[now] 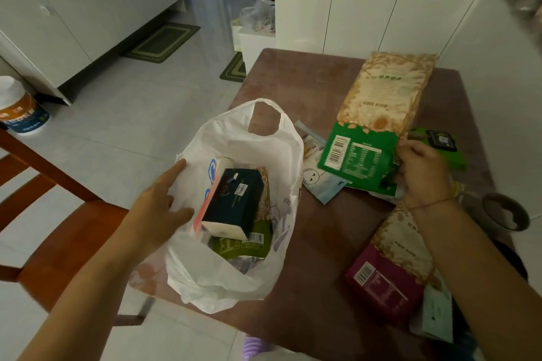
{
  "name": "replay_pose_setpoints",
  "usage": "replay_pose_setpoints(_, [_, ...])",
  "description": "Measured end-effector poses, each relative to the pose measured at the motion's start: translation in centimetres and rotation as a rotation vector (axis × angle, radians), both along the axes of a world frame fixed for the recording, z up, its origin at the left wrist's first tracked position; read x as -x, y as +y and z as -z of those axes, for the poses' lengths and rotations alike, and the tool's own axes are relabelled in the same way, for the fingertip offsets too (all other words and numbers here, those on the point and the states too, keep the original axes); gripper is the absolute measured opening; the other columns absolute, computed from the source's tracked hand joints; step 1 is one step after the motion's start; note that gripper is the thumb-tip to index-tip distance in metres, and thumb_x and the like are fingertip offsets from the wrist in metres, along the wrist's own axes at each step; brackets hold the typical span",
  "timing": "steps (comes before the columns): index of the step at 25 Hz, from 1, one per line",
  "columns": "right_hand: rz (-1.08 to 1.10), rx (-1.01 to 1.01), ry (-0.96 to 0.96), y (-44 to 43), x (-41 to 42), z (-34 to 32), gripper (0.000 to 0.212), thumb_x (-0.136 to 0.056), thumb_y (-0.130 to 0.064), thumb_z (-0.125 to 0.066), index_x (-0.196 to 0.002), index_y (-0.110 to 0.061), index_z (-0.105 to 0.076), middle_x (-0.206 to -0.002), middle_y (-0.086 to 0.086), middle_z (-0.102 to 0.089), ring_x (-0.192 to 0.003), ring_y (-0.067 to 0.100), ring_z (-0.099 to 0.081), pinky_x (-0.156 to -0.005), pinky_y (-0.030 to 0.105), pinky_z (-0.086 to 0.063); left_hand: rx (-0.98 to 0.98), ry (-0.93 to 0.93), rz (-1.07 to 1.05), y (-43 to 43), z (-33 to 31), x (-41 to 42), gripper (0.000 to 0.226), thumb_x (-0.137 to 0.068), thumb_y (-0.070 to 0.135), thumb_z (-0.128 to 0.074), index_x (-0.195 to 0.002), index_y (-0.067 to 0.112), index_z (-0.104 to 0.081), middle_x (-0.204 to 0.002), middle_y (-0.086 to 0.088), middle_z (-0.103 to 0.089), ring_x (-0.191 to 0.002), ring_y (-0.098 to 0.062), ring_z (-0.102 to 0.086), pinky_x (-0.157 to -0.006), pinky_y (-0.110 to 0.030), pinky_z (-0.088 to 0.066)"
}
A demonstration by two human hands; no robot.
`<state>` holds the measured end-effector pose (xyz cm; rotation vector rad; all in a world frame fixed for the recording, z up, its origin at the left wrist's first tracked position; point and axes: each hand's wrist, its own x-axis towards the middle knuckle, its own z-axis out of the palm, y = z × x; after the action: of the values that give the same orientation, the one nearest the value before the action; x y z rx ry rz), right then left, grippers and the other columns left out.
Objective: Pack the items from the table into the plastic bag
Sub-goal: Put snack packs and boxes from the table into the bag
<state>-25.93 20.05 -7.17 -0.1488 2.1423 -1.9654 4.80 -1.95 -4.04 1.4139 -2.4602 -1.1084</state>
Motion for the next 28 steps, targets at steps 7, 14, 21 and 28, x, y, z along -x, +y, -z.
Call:
replay_pose_setpoints(7, [-0.398, -0.06, -0.237, -8.1, -13.7, 0.3, 0.021, -0.094, -0.007, -0.05, -0.084, -0.008, -0.069, -0.087, 0.021, -0.068, -0.082, 0.034, -0.064, -0.078, 0.041, -0.054, -0.065, 0.075, -0.002, 0.0, 0.0, 0.1, 0.08, -0.079, 0.013, -0.068, -0.141, 0.037, -0.025, -0.12, 0.006, -0.05, -0.097, -0.018, -0.055, -0.084, -0.051, -0.049])
replay_pose_setpoints(14, [-0.847, -0.514, -0.335, -10.4, -18.9, 4.3, 0.03, -0.095, -0.016, -0.049, -0.12, 0.0, -0.054, -0.12, 0.018, -0.06, -0.112, 0.029, -0.056, -0.096, 0.036, -0.046, -0.019, 0.134, -0.043, 0.2, -0.3, -0.1, 0.081, -0.076, 0.017, -0.069, -0.141, 0.037, -0.025, -0.134, -0.004, -0.051, -0.114, -0.033, -0.055, -0.087, -0.056, -0.046])
replay_pose_setpoints(21, [-1.002, -0.655, -0.025, -12.0, -18.1, 5.1, 0.064, -0.087, -0.041, -0.06, -0.137, -0.011, -0.036, -0.129, 0.007, -0.056, -0.116, 0.026, -0.056, -0.097, 0.037, -0.048, -0.096, 0.189, -0.046, 0.5, -0.7, -0.4, 0.083, -0.074, 0.016, -0.07, -0.138, 0.043, -0.024, -0.117, 0.009, -0.053, -0.097, -0.018, -0.057, -0.082, -0.052, -0.051])
replay_pose_setpoints(28, [-1.031, -0.781, 0.11, -12.3, -17.3, 6.4, 0.022, -0.088, -0.037, -0.06, -0.083, -0.017, -0.053, -0.087, 0.005, -0.06, -0.087, 0.023, -0.061, -0.081, 0.032, -0.052, -0.074, 0.183, -0.024, 0.6, -0.2, 0.0, 0.083, -0.073, 0.016, -0.07, -0.14, 0.04, -0.026, -0.118, 0.007, -0.052, -0.097, -0.019, -0.057, -0.083, -0.052, -0.05])
